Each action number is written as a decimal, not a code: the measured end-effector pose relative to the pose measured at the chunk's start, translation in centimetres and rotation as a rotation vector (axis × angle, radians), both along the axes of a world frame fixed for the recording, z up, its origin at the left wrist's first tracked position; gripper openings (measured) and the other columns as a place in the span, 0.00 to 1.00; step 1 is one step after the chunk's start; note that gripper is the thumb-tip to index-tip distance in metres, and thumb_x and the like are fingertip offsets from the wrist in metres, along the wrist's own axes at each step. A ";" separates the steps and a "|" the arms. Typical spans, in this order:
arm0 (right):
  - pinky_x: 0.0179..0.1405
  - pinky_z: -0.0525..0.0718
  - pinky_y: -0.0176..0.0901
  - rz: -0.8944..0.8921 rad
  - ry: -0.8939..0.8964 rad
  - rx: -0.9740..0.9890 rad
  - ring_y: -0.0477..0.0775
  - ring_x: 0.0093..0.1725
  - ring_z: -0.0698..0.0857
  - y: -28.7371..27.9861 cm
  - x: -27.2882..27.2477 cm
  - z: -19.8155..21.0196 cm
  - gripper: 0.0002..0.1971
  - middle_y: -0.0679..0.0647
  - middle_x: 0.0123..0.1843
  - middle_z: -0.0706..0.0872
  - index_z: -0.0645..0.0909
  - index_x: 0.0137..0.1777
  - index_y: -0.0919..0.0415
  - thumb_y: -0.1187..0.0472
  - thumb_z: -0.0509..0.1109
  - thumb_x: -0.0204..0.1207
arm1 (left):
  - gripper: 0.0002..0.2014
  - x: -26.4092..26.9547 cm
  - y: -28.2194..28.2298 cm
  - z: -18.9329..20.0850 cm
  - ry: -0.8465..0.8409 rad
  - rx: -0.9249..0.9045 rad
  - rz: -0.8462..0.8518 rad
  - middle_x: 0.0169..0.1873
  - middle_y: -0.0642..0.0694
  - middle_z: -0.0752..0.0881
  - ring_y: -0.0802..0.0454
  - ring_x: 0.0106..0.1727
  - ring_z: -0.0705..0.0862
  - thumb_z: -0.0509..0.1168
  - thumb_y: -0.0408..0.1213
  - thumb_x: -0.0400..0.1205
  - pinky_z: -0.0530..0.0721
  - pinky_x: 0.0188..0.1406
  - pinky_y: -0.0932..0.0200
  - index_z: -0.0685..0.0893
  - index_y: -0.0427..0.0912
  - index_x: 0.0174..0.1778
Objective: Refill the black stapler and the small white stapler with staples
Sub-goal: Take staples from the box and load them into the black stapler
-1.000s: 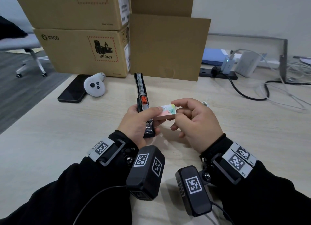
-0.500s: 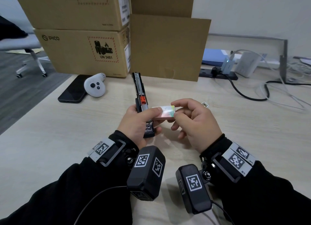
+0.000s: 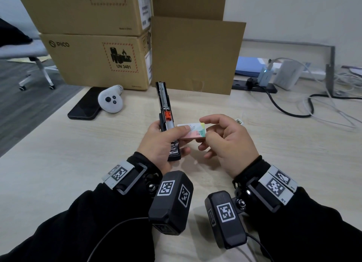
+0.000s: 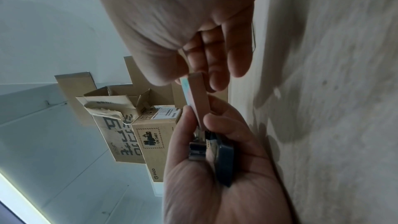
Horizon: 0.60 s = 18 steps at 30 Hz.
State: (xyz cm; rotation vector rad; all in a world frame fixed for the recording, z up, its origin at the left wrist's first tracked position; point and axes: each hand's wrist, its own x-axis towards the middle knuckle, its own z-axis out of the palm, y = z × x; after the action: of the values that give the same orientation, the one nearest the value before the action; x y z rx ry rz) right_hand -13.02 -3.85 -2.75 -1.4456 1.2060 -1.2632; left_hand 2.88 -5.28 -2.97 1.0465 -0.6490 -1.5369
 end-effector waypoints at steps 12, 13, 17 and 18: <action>0.18 0.81 0.40 0.210 -0.181 0.079 0.53 0.25 0.84 -0.1 0.2 -0.6 0.17 0.51 0.32 0.84 0.83 0.60 0.54 0.75 0.72 0.78 | 0.12 0.1 -0.2 -0.3 0.021 -0.049 -0.044 0.36 0.39 0.86 0.48 0.25 0.86 0.73 0.27 0.78 0.82 0.21 0.58 0.79 0.39 0.53; 0.19 0.83 0.42 0.224 -0.159 0.085 0.54 0.25 0.85 -0.1 0.3 -0.7 0.19 0.52 0.31 0.84 0.83 0.61 0.52 0.74 0.74 0.76 | 0.12 0.0 -0.1 -0.4 0.024 -0.055 -0.050 0.35 0.39 0.85 0.47 0.25 0.85 0.73 0.27 0.78 0.81 0.21 0.57 0.79 0.38 0.54; 0.35 0.83 0.51 0.225 -0.066 0.054 0.59 0.33 0.80 -0.3 0.4 -1.2 0.30 0.59 0.32 0.81 0.81 0.65 0.36 0.64 0.81 0.67 | 0.23 -0.2 0.0 -0.3 0.042 -0.071 -0.088 0.36 0.38 0.83 0.42 0.30 0.84 0.77 0.30 0.70 0.81 0.27 0.54 0.79 0.38 0.60; 0.34 0.80 0.48 0.222 -0.035 0.056 0.58 0.33 0.78 -0.3 0.4 -1.3 0.31 0.60 0.33 0.80 0.80 0.66 0.34 0.61 0.82 0.65 | 0.25 -0.2 0.0 -0.3 0.046 -0.075 -0.099 0.36 0.39 0.84 0.42 0.30 0.85 0.77 0.31 0.69 0.83 0.27 0.53 0.79 0.38 0.62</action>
State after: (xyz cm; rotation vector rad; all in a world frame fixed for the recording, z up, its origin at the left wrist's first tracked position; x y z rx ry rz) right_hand -12.66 -4.15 -4.00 -1.4665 1.0191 -1.0908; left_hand 2.64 -5.25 -3.25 0.9319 -0.7301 -1.6048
